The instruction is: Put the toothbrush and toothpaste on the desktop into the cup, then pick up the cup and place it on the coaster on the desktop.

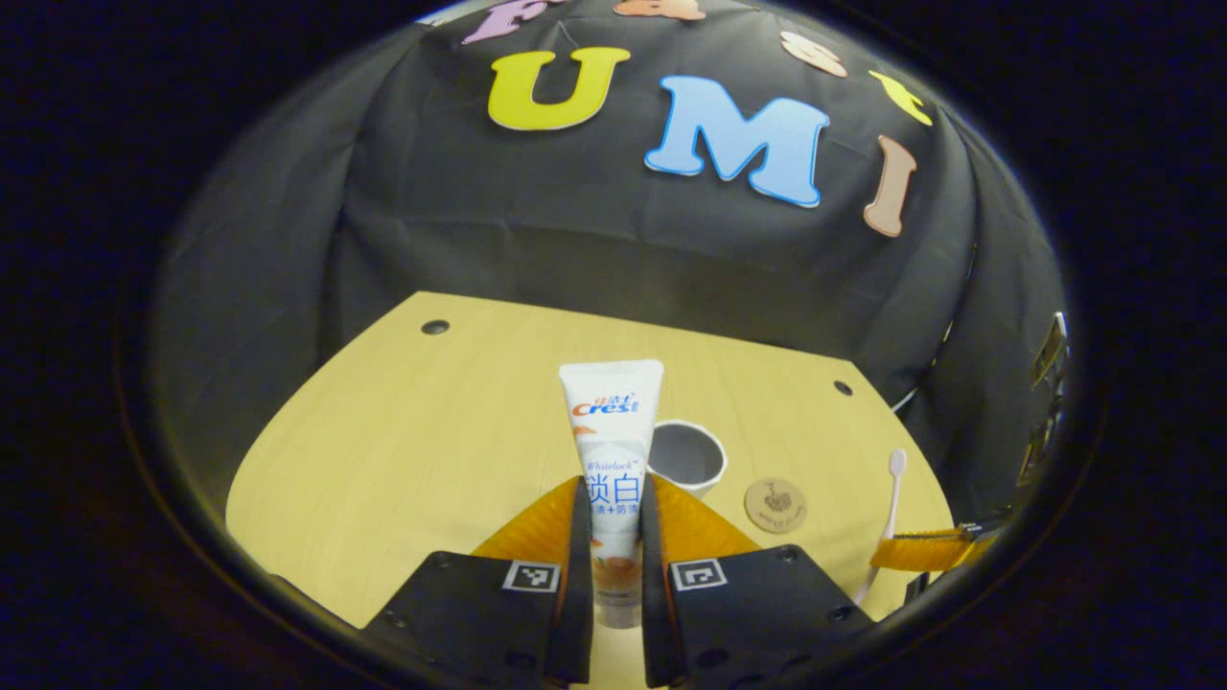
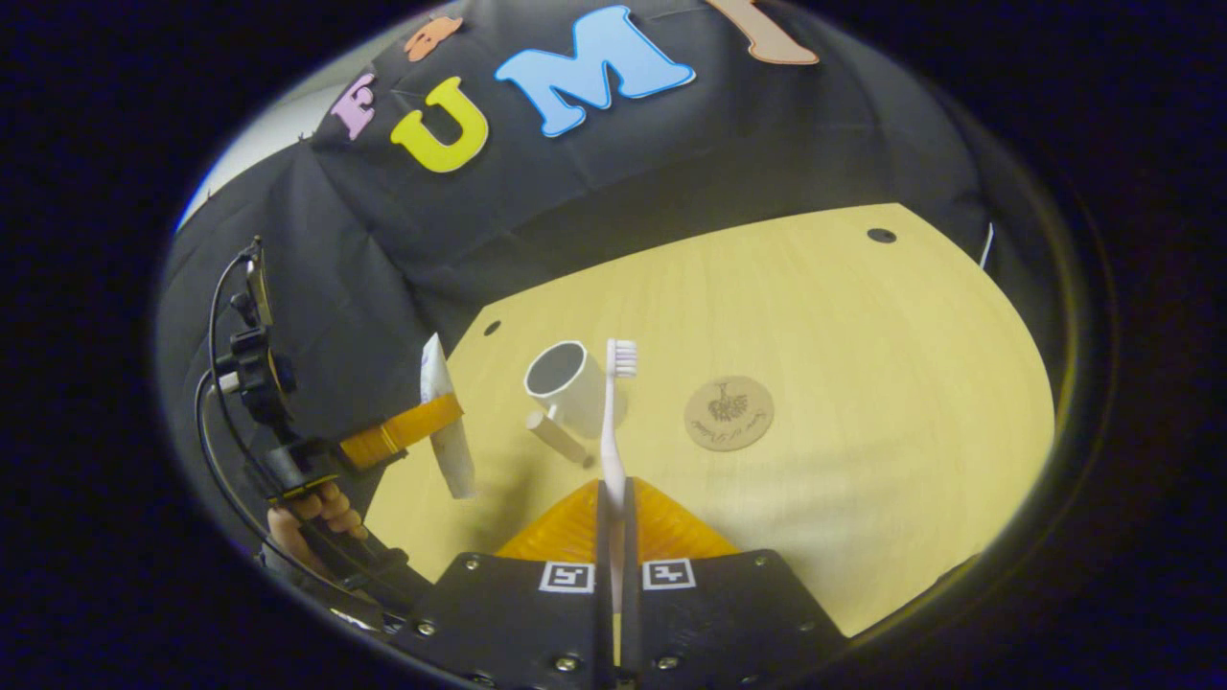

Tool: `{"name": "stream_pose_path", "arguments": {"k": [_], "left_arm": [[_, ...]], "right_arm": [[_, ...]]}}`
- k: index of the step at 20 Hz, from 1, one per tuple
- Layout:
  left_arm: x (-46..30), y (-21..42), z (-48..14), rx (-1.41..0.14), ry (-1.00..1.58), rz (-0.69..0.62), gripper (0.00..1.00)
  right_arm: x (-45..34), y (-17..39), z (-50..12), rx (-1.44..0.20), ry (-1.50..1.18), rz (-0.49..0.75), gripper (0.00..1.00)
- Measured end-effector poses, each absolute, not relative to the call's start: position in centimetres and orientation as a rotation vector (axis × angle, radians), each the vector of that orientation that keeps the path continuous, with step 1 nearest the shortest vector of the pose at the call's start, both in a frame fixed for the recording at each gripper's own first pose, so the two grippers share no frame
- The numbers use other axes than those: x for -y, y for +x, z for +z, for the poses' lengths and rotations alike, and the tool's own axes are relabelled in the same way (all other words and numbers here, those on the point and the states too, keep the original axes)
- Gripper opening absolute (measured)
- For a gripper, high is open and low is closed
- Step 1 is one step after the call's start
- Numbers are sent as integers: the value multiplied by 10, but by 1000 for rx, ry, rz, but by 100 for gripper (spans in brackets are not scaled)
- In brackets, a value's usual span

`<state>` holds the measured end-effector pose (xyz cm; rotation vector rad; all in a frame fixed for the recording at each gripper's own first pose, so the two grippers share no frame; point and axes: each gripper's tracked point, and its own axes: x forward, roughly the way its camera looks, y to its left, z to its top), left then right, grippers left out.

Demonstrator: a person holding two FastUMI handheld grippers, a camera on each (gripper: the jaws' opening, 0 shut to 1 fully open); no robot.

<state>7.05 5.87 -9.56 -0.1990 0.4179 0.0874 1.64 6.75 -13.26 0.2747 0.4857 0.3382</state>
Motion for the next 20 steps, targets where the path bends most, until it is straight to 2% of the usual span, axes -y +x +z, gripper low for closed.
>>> {"name": "stream_pose_path", "arguments": {"k": [1, 5, 8, 16, 20], "left_arm": [[-58, 77, -86, -382, -195, 83, 27], [-47, 114, -62, -253, -241, 34, 29], [-38, 136, -49, -181, -281, -5, 28], [-23, 194, -49, -122, -268, -52, 27], [-23, 216, -77, -167, -263, -54, 29]], "right_arm": [[-67, 16, -130, -479, 271, 336, 4], [-65, 10, -123, -460, 258, 319, 4], [-60, 5, -122, -461, 265, 290, 4], [-44, -6, -129, -483, 292, 201, 4], [-39, -13, -137, -500, 316, 157, 4]]}}
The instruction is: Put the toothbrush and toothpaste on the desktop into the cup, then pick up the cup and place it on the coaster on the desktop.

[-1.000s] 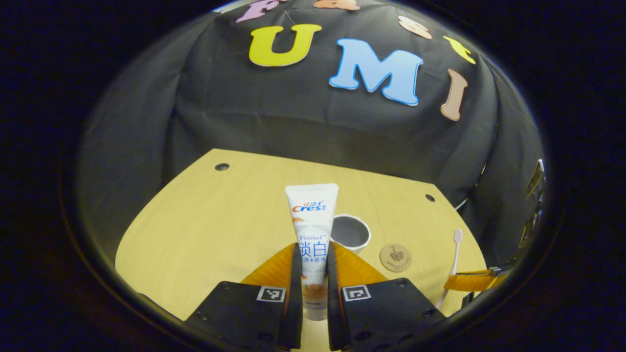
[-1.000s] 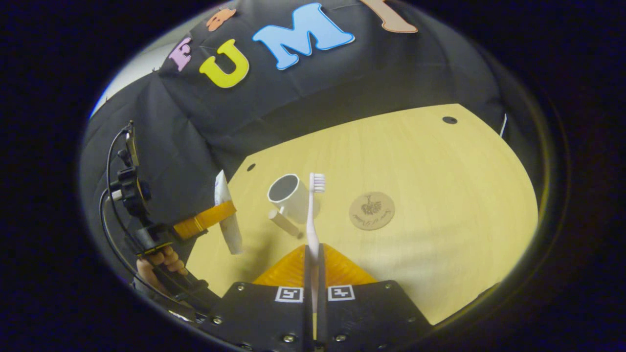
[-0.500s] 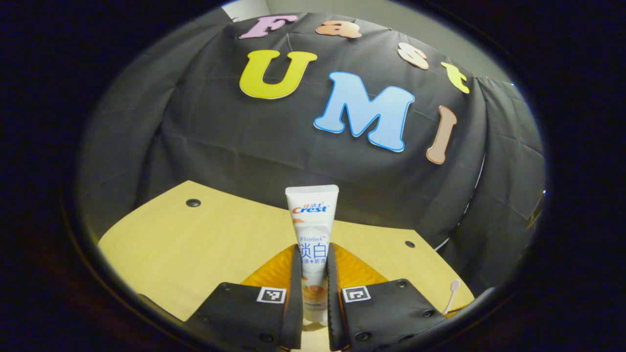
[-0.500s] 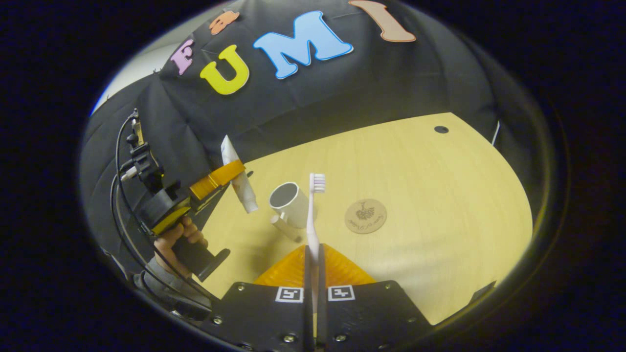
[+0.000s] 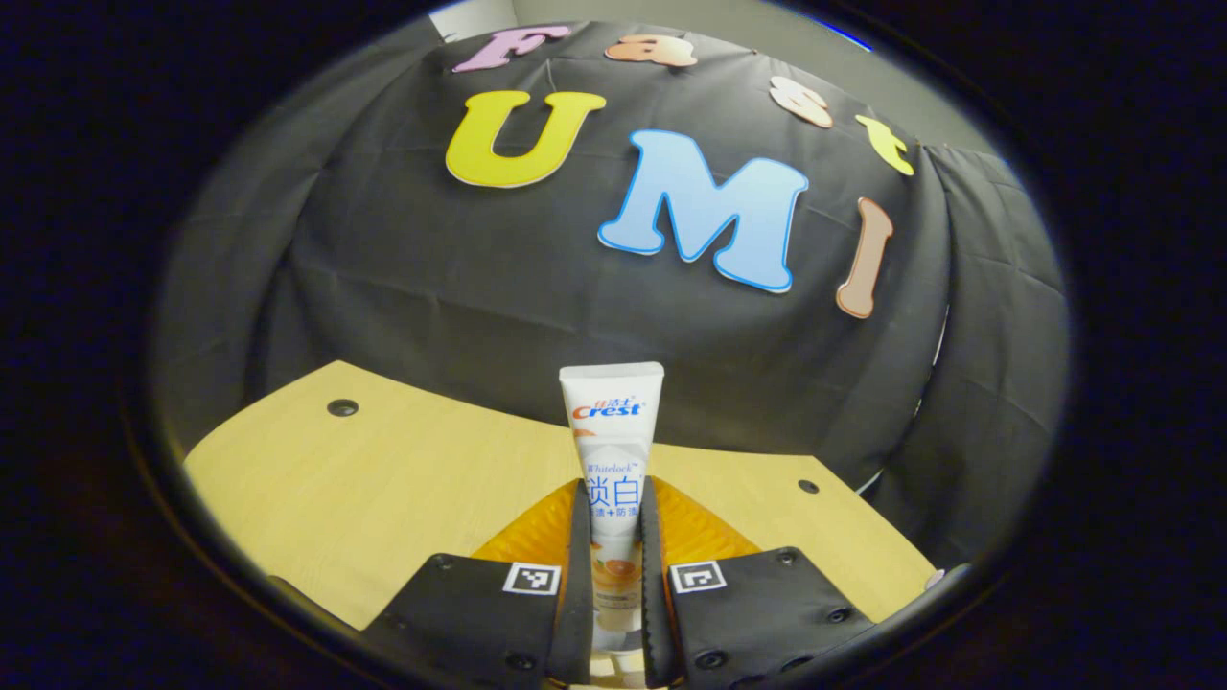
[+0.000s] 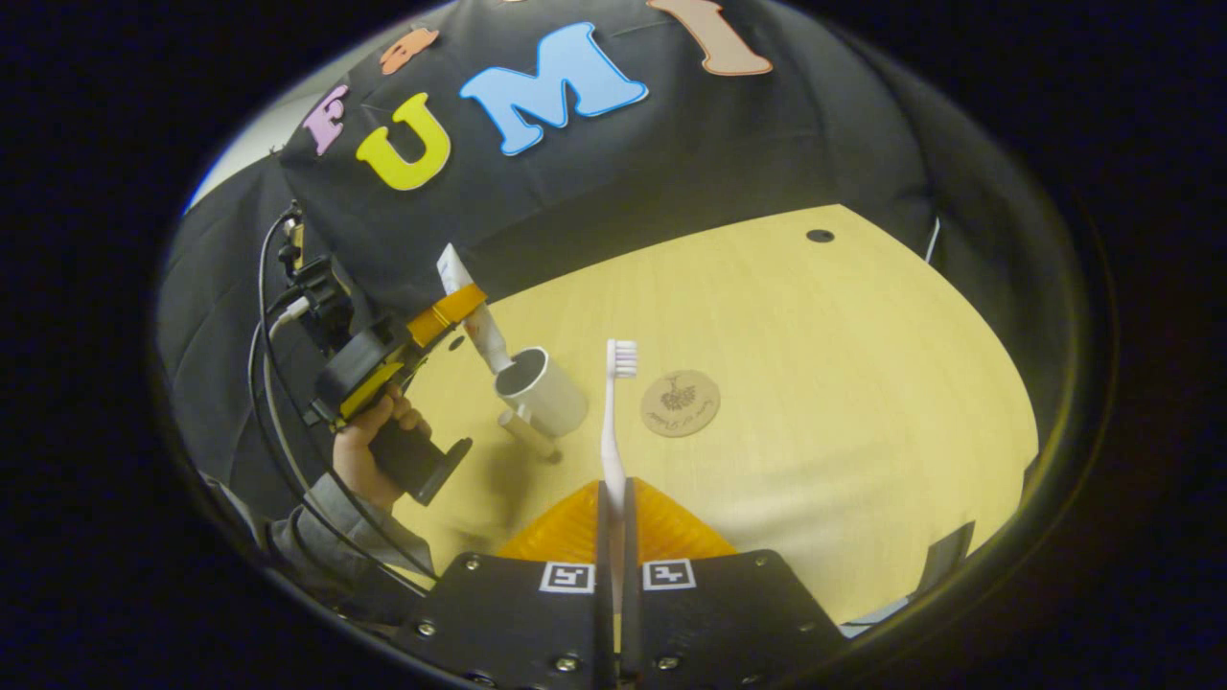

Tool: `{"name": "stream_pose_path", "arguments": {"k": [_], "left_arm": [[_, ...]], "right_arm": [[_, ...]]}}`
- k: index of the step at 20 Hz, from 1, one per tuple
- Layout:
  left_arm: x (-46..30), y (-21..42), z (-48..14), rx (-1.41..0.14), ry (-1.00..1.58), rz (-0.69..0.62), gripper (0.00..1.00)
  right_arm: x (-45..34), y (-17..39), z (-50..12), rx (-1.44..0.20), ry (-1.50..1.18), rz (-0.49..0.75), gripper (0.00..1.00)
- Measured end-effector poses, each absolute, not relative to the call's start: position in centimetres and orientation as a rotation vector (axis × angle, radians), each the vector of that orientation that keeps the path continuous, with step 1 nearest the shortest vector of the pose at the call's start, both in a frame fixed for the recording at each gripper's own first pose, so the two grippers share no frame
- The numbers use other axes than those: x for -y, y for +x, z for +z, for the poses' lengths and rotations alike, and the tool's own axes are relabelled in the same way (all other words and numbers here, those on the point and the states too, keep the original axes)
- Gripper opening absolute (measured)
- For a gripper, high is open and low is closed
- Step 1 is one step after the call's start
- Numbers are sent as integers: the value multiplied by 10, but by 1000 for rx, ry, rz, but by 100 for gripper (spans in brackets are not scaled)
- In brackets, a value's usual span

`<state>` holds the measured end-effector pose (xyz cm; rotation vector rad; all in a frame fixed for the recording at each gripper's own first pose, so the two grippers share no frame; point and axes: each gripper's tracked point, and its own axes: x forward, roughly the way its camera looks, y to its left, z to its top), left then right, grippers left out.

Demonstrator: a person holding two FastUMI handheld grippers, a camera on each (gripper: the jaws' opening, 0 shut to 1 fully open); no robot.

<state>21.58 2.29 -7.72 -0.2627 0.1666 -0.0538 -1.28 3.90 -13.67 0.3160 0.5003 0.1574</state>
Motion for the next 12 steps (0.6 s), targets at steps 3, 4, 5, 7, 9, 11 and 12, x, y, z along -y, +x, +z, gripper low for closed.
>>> {"name": "stream_pose_path", "arguments": {"k": [3, 4, 5, 7, 9, 11, 12], "left_arm": [[-26, 221, -98, -208, -253, -37, 28], [-25, 221, -102, -218, -253, -37, 28], [-25, 221, -105, -228, -251, -36, 30], [-21, 219, -108, -246, -246, -54, 32], [-18, 217, -112, -260, -237, -68, 37], [-13, 213, -115, -285, -233, -83, 34], [-13, 212, -119, -302, -231, -86, 35]], "right_arm": [[-37, -14, -138, -502, 319, 135, 4], [-36, -15, -138, -503, 319, 131, 4], [-37, -16, -137, -503, 320, 131, 4], [-39, -14, -135, -500, 320, 133, 4], [-44, -11, -134, -498, 318, 142, 4], [-49, -7, -129, -490, 308, 156, 4], [-51, -6, -127, -488, 301, 164, 4]]}}
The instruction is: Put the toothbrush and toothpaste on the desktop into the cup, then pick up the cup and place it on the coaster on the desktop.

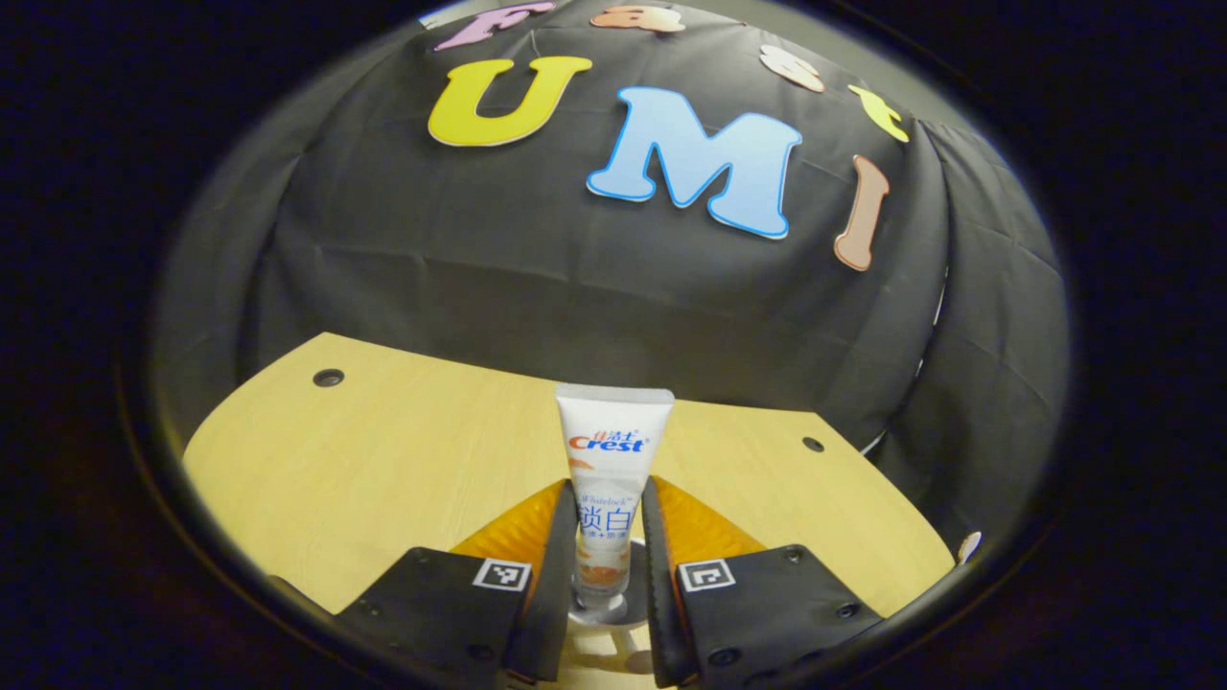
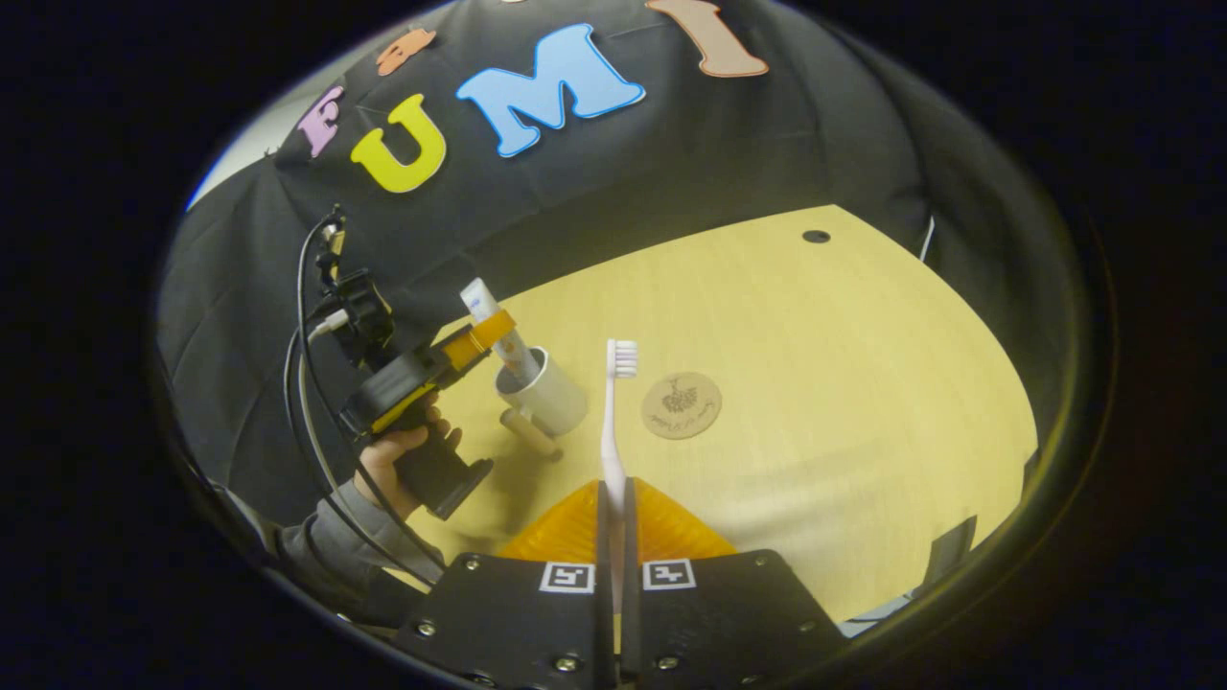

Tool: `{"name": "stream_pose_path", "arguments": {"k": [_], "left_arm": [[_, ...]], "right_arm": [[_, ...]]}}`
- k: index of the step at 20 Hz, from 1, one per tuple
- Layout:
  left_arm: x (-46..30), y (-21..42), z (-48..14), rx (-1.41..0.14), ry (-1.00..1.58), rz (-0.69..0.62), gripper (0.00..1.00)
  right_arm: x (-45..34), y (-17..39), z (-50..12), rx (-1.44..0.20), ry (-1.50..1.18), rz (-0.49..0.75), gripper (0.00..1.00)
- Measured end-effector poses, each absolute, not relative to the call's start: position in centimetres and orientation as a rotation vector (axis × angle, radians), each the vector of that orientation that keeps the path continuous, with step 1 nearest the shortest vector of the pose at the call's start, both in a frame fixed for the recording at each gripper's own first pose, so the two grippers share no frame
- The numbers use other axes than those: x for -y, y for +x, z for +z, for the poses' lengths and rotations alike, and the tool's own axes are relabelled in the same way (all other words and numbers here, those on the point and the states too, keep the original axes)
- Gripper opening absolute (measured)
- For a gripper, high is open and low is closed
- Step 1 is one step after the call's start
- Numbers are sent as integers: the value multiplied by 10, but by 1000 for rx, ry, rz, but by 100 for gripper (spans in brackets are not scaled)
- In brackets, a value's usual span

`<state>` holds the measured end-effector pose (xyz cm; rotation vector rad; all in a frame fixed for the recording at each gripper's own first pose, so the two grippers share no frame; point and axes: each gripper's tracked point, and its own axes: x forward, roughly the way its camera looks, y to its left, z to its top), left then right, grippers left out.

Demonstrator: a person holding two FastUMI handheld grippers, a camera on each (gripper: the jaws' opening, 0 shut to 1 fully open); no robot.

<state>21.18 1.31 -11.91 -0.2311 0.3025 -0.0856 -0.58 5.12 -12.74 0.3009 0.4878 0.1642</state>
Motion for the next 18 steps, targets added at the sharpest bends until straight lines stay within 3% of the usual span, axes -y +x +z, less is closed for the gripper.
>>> {"name": "stream_pose_path", "arguments": {"k": [3, 4, 5, 6, 7, 8, 9, 11, 15, 18], "left_arm": [[-9, 204, -121, -310, -236, -101, 51], [-10, 202, -117, -303, -232, -100, 63], [-10, 203, -114, -300, -231, -104, 56], [-12, 202, -112, -298, -230, -102, 69], [-10, 199, -112, -298, -232, -108, 68], [-12, 196, -112, -299, -233, -102, 85], [-14, 195, -111, -298, -233, -98, 80], [-19, 188, -109, -304, -232, -89, 79], [-24, 169, -104, -317, -224, -91, 91], [-28, 153, -102, -335, -207, -90, 89]], "right_arm": [[-57, -2, -122, -477, 286, 183, 4], [-59, 0, -120, -475, 285, 188, 4], [-61, 3, -120, -472, 285, 195, 4], [-62, 4, -118, -470, 285, 199, 4], [-63, 4, -117, -466, 284, 206, 4], [-63, 6, -114, -463, 283, 210, 4], [-64, 9, -113, -458, 281, 217, 4], [-66, 16, -105, -440, 281, 228, 4], [-77, 38, -85, -379, 289, 267, 4], [-89, 60, -69, -331, 273, 303, 4]]}}
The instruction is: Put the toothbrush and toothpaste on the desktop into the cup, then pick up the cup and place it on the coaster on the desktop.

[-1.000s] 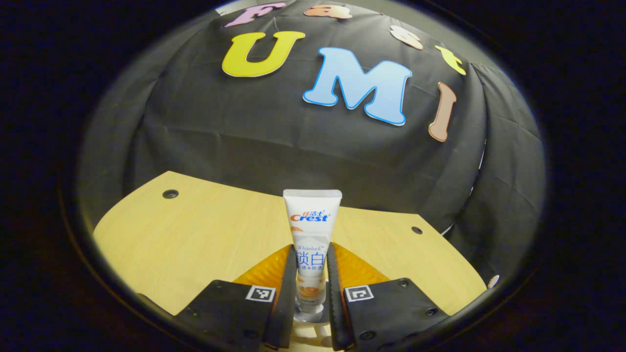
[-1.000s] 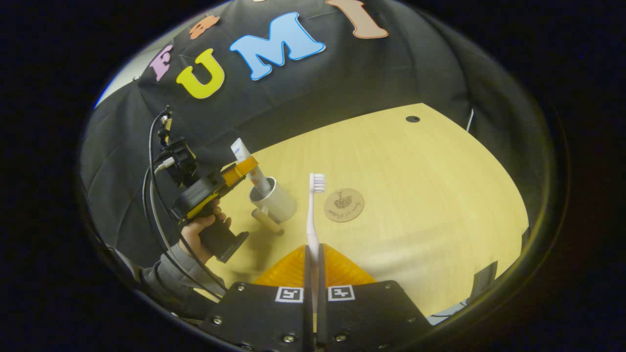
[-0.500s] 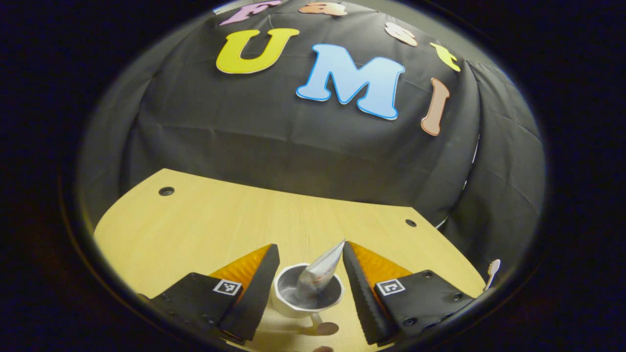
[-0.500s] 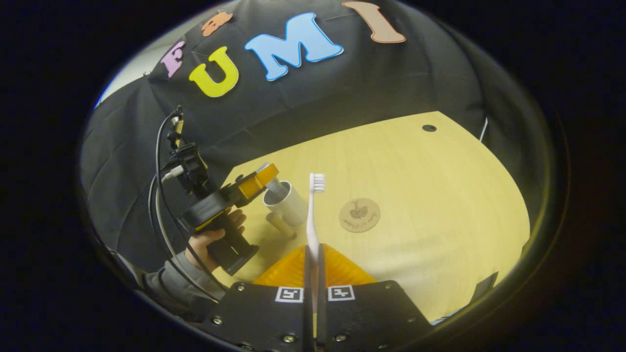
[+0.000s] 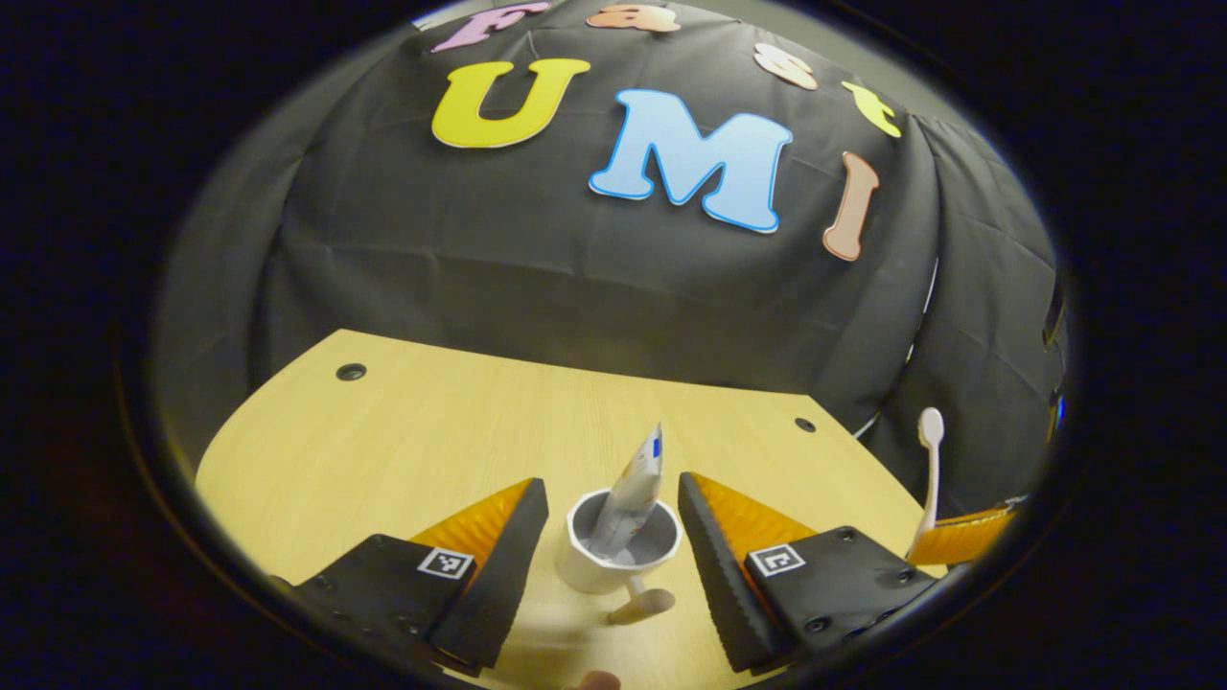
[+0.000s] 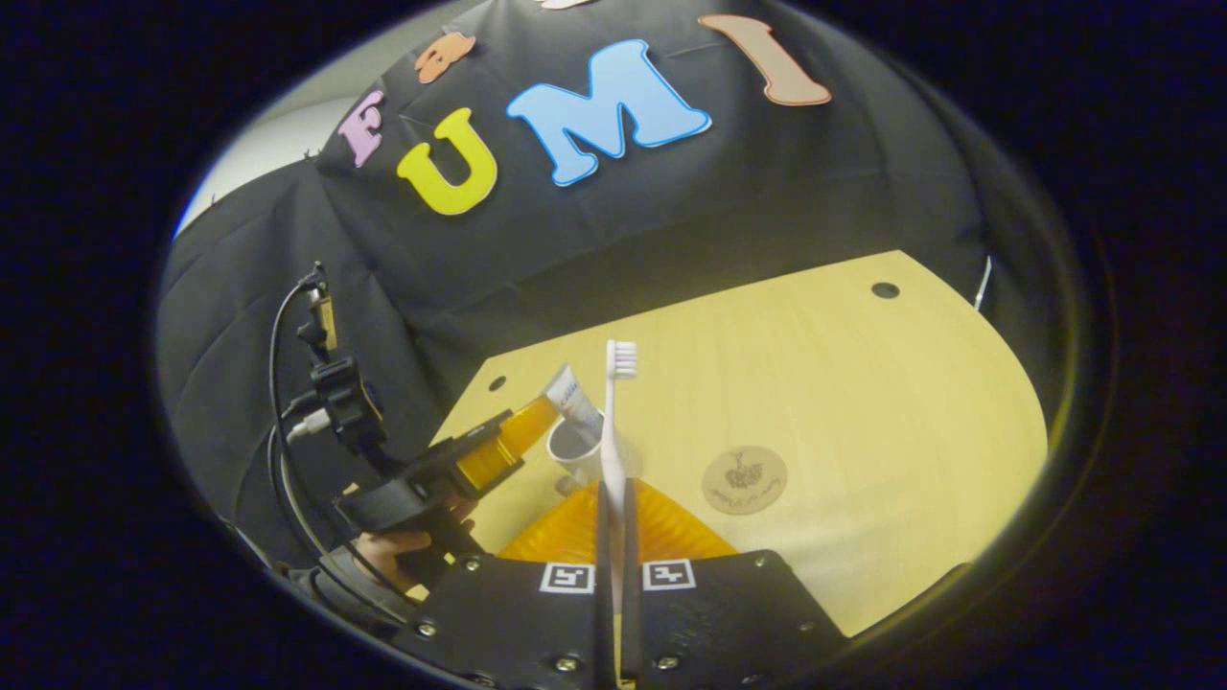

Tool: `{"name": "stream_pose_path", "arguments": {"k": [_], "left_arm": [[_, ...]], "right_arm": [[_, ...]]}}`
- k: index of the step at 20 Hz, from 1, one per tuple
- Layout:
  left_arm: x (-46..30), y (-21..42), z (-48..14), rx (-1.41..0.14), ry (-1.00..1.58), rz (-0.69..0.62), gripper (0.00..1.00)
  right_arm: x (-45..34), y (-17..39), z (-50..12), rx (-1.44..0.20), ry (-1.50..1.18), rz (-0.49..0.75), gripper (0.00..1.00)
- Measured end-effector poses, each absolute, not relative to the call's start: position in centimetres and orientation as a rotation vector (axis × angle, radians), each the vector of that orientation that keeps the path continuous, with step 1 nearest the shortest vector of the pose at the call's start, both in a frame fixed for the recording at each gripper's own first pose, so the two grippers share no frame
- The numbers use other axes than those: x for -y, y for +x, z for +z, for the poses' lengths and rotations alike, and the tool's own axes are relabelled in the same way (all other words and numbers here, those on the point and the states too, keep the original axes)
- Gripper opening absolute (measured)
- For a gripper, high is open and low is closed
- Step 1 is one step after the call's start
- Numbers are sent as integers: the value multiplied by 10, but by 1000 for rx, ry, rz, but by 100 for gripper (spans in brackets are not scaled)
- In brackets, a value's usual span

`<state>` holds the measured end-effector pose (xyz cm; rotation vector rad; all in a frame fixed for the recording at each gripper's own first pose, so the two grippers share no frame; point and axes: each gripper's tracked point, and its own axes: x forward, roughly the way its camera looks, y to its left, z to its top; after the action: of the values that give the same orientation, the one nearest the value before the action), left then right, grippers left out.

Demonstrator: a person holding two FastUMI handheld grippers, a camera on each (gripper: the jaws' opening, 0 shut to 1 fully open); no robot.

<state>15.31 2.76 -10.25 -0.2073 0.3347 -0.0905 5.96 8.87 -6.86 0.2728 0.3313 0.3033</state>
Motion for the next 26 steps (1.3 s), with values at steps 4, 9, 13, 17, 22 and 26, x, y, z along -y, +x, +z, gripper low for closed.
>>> {"name": "stream_pose_path", "arguments": {"k": [4, 9, 13, 17, 22, 26], "left_arm": [[-28, 136, -101, -358, -211, -102, 89], [-28, 110, -107, -394, -248, -98, 87], [-32, 95, -107, -405, -264, -86, 87], [-31, 85, -112, -423, -284, -85, 91], [-34, 74, -118, -448, -301, -73, 91], [-41, 65, -121, -464, -310, -55, 89]], "right_arm": [[-107, 82, -51, -290, 225, 352, 4], [-134, 109, -27, -217, 162, 432, 4], [-151, 126, -12, -156, 149, 464, 4], [-164, 143, 0, -86, 110, 483, 4], [-190, 172, 5, -47, 7, 511, 4], [-208, 187, -8, -50, -54, 529, 4]]}}
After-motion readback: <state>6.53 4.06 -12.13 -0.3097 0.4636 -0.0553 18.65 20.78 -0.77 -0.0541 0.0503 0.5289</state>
